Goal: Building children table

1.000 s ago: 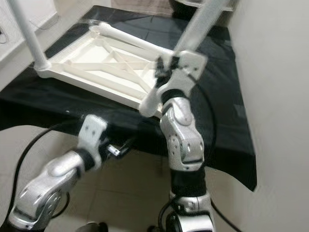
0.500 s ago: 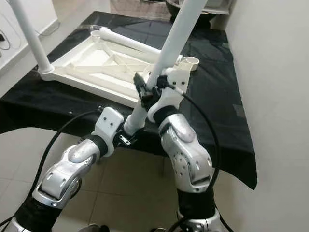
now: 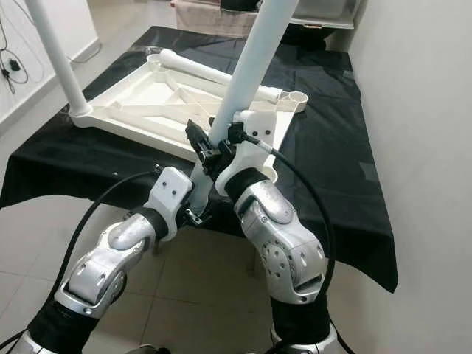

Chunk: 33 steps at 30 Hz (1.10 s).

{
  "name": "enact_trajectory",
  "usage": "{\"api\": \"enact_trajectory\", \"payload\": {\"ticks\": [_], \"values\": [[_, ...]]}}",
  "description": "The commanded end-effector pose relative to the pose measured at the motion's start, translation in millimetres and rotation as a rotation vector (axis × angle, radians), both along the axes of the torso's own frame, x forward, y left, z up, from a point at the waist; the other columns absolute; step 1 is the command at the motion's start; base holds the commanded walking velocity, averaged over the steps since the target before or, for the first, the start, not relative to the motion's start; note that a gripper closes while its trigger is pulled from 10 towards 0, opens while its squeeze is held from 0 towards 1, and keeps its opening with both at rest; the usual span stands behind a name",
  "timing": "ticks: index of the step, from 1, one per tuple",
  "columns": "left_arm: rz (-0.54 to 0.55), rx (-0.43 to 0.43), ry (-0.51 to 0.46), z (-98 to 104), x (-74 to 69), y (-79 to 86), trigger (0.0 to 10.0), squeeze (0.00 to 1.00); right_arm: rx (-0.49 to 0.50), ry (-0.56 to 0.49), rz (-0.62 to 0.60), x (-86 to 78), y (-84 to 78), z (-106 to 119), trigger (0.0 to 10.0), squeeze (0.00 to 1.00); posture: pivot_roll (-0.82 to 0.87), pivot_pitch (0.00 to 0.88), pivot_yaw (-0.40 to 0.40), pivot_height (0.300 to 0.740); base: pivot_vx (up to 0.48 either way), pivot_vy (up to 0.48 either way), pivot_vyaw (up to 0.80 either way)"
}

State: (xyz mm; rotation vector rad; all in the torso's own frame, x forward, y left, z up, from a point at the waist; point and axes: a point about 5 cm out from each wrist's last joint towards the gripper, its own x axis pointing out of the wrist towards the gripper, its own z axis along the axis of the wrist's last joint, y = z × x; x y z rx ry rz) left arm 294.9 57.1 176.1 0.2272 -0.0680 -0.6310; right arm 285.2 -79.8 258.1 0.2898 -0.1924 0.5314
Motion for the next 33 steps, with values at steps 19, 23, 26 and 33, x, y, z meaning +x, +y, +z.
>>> {"api": "enact_trajectory", "payload": {"ticks": [19, 23, 26, 33], "values": [[-0.094, -0.016, 0.100, -16.7, -7.2, -2.7, 10.0, 0.00, -0.042, -0.075, -0.069, 3.4, -13.8, 5.0, 10.0, 1.00, 0.13, 0.064, -0.047, 0.740, 0.000, 0.000, 0.00], [-0.300, -0.073, 0.190, -17.2, -22.6, 5.5, 10.0, 0.00, -0.048, -0.049, 0.053, 4.2, -26.6, -3.2, 10.0, 0.00, 0.13, 0.042, -0.043, 0.740, 0.000, 0.000, 0.00], [-0.403, -0.106, 0.260, -17.0, -30.5, 13.3, 10.0, 0.00, -0.034, -0.029, 0.204, -1.8, -31.6, -7.0, 10.0, 0.00, 0.13, 0.042, -0.043, 0.740, 0.000, 0.000, 0.00], [-0.623, -0.108, 0.425, -20.5, -49.0, 32.6, 10.0, 0.00, -0.093, 0.052, 0.532, -20.3, -40.5, -19.8, 10.0, 0.00, 0.14, 0.028, -0.043, 0.740, 0.000, 0.000, 0.00]]}}
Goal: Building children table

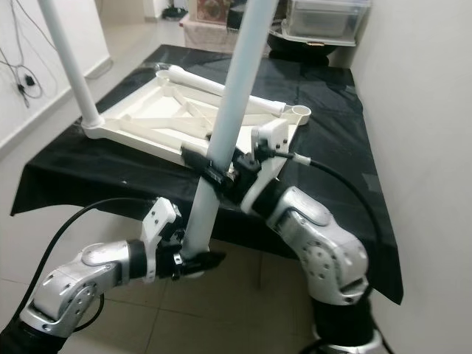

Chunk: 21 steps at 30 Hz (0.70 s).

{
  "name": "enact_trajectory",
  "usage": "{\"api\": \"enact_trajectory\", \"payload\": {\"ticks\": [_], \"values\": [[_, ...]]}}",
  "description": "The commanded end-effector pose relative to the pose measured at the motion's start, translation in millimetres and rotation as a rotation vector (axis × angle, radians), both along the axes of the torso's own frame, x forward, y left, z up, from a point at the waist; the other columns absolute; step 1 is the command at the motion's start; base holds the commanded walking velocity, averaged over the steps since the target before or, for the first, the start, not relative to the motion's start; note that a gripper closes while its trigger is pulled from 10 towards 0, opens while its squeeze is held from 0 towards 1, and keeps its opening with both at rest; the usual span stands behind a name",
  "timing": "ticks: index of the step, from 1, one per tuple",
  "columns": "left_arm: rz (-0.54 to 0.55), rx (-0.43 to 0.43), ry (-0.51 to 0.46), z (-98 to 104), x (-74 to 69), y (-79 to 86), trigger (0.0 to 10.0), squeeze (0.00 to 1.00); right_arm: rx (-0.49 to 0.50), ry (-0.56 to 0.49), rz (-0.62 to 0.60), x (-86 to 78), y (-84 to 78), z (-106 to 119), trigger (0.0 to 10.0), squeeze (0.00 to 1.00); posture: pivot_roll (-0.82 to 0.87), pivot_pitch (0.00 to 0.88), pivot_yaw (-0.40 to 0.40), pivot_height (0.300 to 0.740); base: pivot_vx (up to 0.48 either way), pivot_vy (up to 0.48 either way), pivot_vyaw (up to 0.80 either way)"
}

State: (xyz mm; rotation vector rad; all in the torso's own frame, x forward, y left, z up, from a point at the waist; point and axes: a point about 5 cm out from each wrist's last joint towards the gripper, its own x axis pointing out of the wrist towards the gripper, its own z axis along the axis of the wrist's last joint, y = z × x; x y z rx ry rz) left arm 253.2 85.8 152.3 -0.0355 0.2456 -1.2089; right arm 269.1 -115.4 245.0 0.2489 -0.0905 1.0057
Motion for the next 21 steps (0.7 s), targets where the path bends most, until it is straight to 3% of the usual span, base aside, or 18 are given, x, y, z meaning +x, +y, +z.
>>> {"api": "enact_trajectory", "payload": {"ticks": [1, 5, 10, 21], "values": [[-0.085, -0.007, 0.011, 2.3, -8.7, 5.3, 10.0, 0.00, -0.018, 0.052, 0.074, -5.4, -5.9, -7.8, 10.0, 0.00, 0.14, 0.028, -0.043, 0.740, 0.000, 0.000, 0.00], [-0.101, -0.001, 0.022, 0.6, -10.7, 7.2, 10.0, 0.00, -0.019, 0.054, 0.090, -6.2, -7.3, -8.6, 10.0, 0.00, 0.14, 0.026, -0.044, 0.740, 0.000, 0.000, 0.00], [-0.181, -0.031, 0.109, -2.6, -25.4, 7.4, 10.0, 0.00, -0.033, 0.079, 0.251, -21.2, -5.0, -11.4, 10.0, 0.00, 0.14, 0.026, -0.041, 0.740, 0.000, 0.000, 0.00], [-0.250, -0.066, 0.161, -0.3, -36.8, 1.6, 10.0, 0.00, -0.023, 0.101, 0.340, -28.8, 3.3, -12.0, 10.0, 0.00, 0.13, 0.029, -0.040, 0.740, 0.000, 0.000, 0.00]]}}
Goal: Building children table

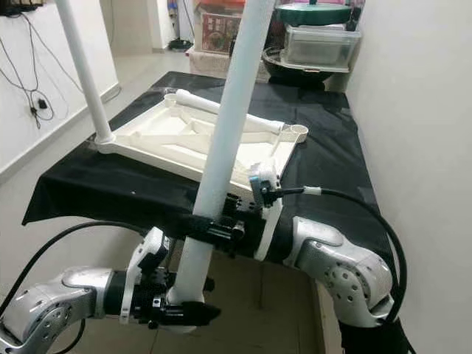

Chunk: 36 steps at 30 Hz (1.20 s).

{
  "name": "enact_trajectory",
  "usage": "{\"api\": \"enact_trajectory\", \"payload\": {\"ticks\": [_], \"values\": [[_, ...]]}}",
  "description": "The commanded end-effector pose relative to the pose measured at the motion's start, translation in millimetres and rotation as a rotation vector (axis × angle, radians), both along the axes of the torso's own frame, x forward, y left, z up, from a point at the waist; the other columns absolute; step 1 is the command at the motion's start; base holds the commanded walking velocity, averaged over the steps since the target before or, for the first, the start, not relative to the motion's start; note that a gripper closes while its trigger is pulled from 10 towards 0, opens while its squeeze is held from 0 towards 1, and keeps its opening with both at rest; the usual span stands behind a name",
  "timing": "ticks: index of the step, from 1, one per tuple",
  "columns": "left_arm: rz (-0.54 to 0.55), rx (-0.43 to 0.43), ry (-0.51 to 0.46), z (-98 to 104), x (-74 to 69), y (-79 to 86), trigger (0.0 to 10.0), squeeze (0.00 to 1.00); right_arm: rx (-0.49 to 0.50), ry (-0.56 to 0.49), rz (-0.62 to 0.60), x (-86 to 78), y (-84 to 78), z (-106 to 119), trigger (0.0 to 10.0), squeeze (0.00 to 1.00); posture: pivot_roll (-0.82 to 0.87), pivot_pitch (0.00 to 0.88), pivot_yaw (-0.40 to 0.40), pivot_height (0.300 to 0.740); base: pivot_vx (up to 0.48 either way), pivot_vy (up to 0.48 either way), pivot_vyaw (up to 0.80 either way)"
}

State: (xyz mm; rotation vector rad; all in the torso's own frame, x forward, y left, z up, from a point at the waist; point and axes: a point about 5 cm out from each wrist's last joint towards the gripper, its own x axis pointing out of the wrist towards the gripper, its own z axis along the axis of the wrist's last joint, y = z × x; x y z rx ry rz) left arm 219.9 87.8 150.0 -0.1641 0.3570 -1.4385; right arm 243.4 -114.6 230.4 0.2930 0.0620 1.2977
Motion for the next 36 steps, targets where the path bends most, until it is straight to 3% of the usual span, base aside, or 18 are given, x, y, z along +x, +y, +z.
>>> {"api": "enact_trajectory", "payload": {"ticks": [1, 6, 7, 9, 10, 24, 25, 28, 29, 30, 31, 34, 36], "values": [[-0.026, -0.004, 0.001, 1.9, -3.6, -0.4, 10.0, 0.00, 0.010, -0.003, 0.030, -3.2, 2.5, 2.7, 10.0, 0.00, 0.13, 0.029, -0.040, 0.740, 0.000, 0.000, 0.00], [-0.035, -0.001, 0.014, 0.4, -4.2, 0.4, 10.0, 0.00, 0.030, 0.007, 0.061, -5.3, 7.3, 3.9, 10.0, 0.00, 0.13, 0.038, -0.040, 0.740, 0.000, 0.000, 0.00], [-0.042, 0.003, 0.028, -1.8, -7.5, 1.0, 10.0, 0.00, 0.046, 0.015, 0.083, -7.5, 10.4, 4.9, 1.1, 0.00, 0.13, 0.046, -0.041, 0.740, 0.000, 0.000, 0.00], [-0.044, 0.004, 0.035, -2.0, -8.9, 1.2, 10.0, 0.00, 0.050, 0.019, 0.091, -8.3, 10.8, 5.4, 1.1, 0.00, 0.13, 0.046, -0.041, 0.740, 0.000, 0.000, 0.00], [-0.048, 0.006, 0.042, -2.6, -10.3, 1.8, 10.0, 0.00, 0.058, 0.023, 0.100, -9.3, 11.3, 6.0, 0.0, 0.00, 0.13, 0.049, -0.042, 0.740, 0.000, 0.000, 0.00], [0.015, 0.086, 0.076, -11.1, -5.2, 3.6, 10.0, 0.00, 0.114, 0.030, 0.114, -12.2, 11.7, 14.5, 0.0, 0.00, 0.12, 0.058, -0.044, 0.740, 0.000, 0.000, 0.00], [0.030, 0.090, 0.050, -10.6, -3.4, 2.9, 10.0, 1.00, 0.112, 0.032, 0.110, -11.6, 10.7, 13.9, 0.0, 0.00, 0.12, 0.061, -0.046, 0.740, 0.000, 0.000, 0.00], [0.033, 0.104, 0.004, -8.5, -2.6, 1.1, 10.0, 1.00, 0.099, 0.034, 0.088, -9.3, 6.2, 11.7, 0.0, 0.00, 0.12, 0.061, -0.046, 0.740, 0.000, 0.000, 0.00], [0.027, 0.106, 0.005, -8.3, -3.5, 0.5, 10.0, 0.88, 0.089, 0.035, 0.072, -8.2, 3.6, 10.5, 0.0, 0.00, 0.12, 0.062, -0.047, 0.740, 0.000, 0.000, 0.00], [0.027, 0.106, 0.005, -8.3, -3.5, 0.5, 10.0, 0.88, 0.089, 0.035, 0.072, -8.2, 3.6, 10.5, 0.0, 0.00, 0.12, 0.062, -0.047, 0.740, 0.000, 0.000, 0.00], [0.024, 0.107, 0.006, -8.2, -4.1, 0.2, 10.0, 0.00, 0.083, 0.036, 0.060, -7.4, 1.9, 9.7, 0.0, 0.00, 0.12, 0.062, -0.047, 0.740, 0.000, 0.000, 0.00], [0.053, 0.105, -0.014, -6.0, -1.7, -0.1, 10.0, 0.00, 0.050, 0.039, -0.023, -1.0, -9.3, 4.7, 0.0, 0.00, 0.12, 0.061, -0.048, 0.740, 0.000, 0.000, 0.00], [0.105, 0.105, -0.045, -4.3, 3.0, 1.0, 10.0, 0.00, 0.021, 0.041, -0.148, 10.0, -25.7, -0.2, 0.0, 0.00, 0.12, 0.060, -0.049, 0.740, 0.000, 0.000, 0.00]]}}
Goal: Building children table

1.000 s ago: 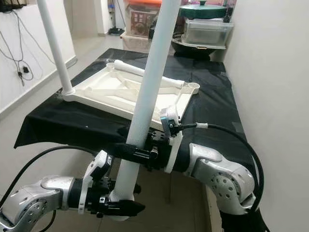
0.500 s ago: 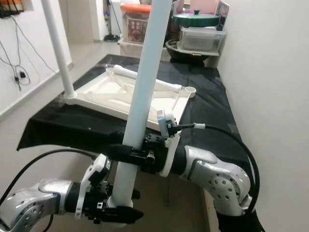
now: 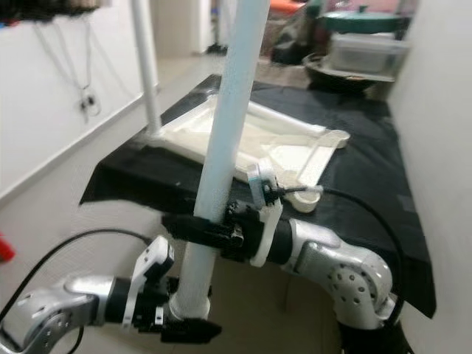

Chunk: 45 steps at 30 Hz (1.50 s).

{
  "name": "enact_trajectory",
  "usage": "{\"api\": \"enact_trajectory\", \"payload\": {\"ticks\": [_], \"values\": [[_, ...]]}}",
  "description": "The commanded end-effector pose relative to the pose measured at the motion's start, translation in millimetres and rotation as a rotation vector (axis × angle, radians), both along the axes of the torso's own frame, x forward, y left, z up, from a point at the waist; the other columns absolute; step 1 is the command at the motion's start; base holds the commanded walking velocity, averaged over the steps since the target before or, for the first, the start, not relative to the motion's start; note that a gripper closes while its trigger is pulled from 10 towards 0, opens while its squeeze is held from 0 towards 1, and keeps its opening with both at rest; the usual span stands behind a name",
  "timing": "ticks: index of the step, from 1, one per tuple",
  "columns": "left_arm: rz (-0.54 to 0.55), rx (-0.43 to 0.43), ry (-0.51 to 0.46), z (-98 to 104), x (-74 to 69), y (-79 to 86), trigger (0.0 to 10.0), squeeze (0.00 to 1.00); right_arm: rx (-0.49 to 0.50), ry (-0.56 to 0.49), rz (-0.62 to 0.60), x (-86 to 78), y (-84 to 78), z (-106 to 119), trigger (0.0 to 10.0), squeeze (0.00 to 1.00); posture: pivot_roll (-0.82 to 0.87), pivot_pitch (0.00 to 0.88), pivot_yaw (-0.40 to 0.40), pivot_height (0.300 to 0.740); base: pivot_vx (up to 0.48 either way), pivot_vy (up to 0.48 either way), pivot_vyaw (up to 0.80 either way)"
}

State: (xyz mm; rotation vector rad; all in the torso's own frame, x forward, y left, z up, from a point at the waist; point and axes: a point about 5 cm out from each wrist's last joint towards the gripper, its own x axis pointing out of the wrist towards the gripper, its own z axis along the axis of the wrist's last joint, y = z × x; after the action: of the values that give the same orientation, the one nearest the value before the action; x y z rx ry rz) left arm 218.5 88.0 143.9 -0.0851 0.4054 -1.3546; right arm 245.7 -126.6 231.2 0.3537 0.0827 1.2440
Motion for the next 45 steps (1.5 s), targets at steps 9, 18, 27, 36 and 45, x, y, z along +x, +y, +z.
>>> {"api": "enact_trajectory", "payload": {"ticks": [9, 18, 27, 36, 45], "values": [[0.265, -0.014, -0.142, 9.8, 25.8, 6.0, 10.0, 0.00, -0.019, -0.074, -0.531, 42.7, -62.7, 4.8, 0.0, 0.00, 0.13, 0.062, -0.051, 0.740, 0.000, 0.000, 0.00], [0.621, -0.094, -0.320, 36.5, 56.7, 12.7, 10.0, 0.00, 0.065, -0.266, -0.988, 61.3, -96.2, 44.4, 0.0, 0.00, 0.13, 0.058, -0.052, 0.740, 0.000, 0.000, 0.00], [0.791, -0.115, -0.374, 45.9, 70.7, 20.5, 10.0, 0.00, 0.005, -0.393, -1.154, 65.1, -88.4, 55.4, 10.0, 0.00, 0.13, 0.051, -0.056, 0.740, 0.000, 0.000, 0.00], [0.828, -0.118, -0.384, 43.7, 74.9, 21.6, 10.0, 0.00, 0.004, -0.394, -1.132, 65.7, -65.9, 44.1, 10.0, 0.00, 0.13, 0.048, -0.060, 0.740, 0.382, 0.000, 0.00], [0.850, -0.105, -0.392, 40.6, 76.0, 23.2, 10.0, 0.00, -0.006, -0.409, -1.147, 67.2, -64.6, 41.8, 10.0, 0.00, 0.13, 0.042, -0.065, 0.740, 0.448, -0.029, 0.00]]}}
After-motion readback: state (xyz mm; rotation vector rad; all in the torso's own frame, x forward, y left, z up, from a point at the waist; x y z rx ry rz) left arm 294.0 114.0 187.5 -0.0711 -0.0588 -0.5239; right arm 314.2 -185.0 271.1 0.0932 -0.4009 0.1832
